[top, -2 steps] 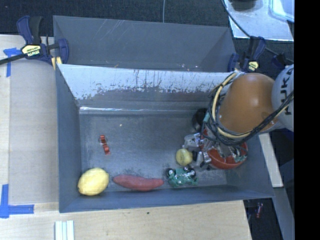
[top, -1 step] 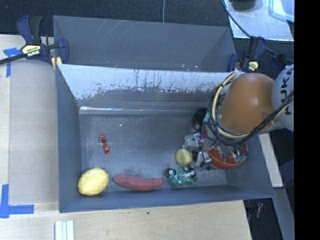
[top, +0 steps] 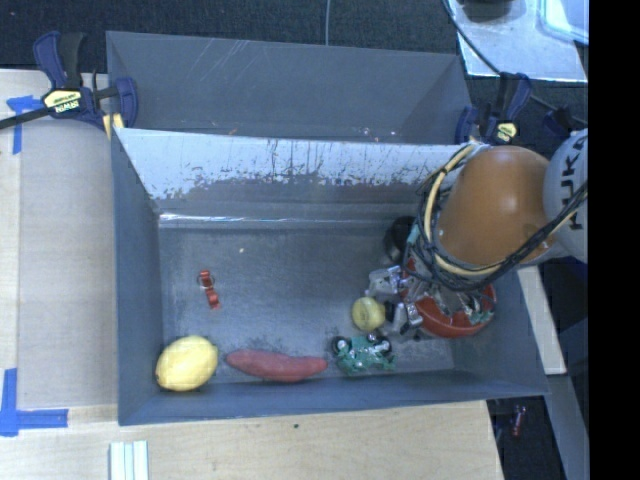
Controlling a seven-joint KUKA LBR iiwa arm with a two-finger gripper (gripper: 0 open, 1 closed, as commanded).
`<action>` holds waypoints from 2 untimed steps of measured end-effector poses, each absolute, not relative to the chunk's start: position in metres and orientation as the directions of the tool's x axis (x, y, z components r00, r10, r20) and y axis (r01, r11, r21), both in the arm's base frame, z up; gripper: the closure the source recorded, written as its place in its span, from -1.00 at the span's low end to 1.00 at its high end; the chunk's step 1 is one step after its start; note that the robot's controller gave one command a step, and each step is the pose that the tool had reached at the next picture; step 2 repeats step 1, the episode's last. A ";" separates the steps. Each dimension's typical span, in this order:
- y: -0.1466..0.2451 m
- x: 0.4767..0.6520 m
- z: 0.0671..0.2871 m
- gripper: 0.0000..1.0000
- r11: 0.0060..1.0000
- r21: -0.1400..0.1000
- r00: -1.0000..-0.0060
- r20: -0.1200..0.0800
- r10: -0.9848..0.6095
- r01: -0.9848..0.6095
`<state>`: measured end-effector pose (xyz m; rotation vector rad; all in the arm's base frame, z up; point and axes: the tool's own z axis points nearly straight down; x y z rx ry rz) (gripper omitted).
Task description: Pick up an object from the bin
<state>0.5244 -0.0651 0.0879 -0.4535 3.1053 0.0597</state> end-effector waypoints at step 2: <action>-0.065 0.525 0.088 1.00 0.958 0.037 -0.958 -0.009 -0.286 -0.286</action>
Offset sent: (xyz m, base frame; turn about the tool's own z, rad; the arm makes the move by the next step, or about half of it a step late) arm 0.0000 -0.0004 0.0042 -0.0001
